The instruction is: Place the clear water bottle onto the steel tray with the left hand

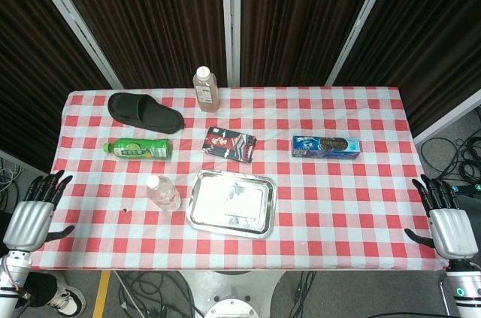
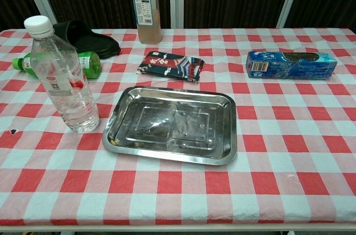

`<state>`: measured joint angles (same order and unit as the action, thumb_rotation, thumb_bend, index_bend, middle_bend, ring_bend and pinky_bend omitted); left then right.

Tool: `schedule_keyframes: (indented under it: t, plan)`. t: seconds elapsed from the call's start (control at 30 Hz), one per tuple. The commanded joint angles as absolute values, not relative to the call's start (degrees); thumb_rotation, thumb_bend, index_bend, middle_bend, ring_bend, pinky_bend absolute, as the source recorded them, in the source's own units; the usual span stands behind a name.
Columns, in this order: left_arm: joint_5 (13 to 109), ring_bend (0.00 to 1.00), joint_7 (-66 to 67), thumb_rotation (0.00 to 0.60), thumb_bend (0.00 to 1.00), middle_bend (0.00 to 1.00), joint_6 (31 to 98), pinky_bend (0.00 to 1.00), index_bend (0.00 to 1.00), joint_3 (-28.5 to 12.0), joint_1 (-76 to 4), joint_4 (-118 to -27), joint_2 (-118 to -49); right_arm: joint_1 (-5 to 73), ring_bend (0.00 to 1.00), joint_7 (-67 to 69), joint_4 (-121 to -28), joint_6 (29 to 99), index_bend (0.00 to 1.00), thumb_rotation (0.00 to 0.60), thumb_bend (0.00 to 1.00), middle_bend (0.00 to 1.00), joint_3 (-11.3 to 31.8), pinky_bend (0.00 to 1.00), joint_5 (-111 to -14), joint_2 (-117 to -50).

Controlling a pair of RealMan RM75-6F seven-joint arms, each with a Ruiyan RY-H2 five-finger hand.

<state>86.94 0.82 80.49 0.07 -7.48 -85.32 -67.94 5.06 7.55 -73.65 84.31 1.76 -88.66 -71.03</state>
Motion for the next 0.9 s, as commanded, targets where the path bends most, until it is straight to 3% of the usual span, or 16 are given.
schedule_keyframes:
  t: [0.03,0.33,0.47,0.53,0.6,0.73,0.9]
  plan:
    - [86.9,0.0,1.0,0.6,0.02,0.05,80.3,0.07,0.07,0.0,-7.6,-85.5,-68.0,5.0,0.0,7.6,-73.7,84.3,0.0,0.6,0.0,0.0,1.8,0.0,-88.6,-70.9]
    - [86.3,0.01,-3.2,0.591,0.02,0.05,79.1,0.1,0.07,0.7,-7.4,-86.3,-68.0,5.1,0.0,8.0,-73.7,84.4,0.0,0.6,0.0,0.0,1.6,0.0,-89.0,-70.8]
    - [86.5,0.02,-13.7,0.452,0.0,0.06,75.6,0.11,0.07,2.3,-7.8,-87.0,-67.6,5.0,0.0,8.4,-73.6,84.2,0.0,0.6,0.0,0.0,1.6,0.0,-88.7,-70.8]
    - [87.1,0.02,-17.9,0.418,0.0,0.07,75.0,0.12,0.07,2.6,-8.0,-86.4,-68.1,5.1,0.0,8.6,-73.4,84.0,0.0,0.6,0.0,0.0,1.5,0.0,-88.7,-70.9]
    - [86.9,0.02,-23.7,0.444,0.0,0.08,74.4,0.12,0.07,2.4,-8.2,-86.7,-69.5,5.2,0.0,8.7,-73.1,84.0,0.0,0.6,0.0,0.0,1.4,0.0,-89.0,-70.9]
    - [85.2,0.02,-31.6,0.593,0.0,0.08,72.1,0.12,0.06,1.2,-9.3,-88.3,-72.3,5.1,0.0,9.2,-72.7,83.9,0.0,0.6,0.0,0.0,1.4,0.0,-88.8,-71.1]
    - [84.6,0.02,-33.2,0.6,0.0,0.08,71.9,0.12,0.05,-0.4,-10.3,-87.7,-77.0,5.2,0.0,9.1,-72.3,83.8,0.0,0.6,0.0,0.0,1.3,0.0,-88.9,-71.3]
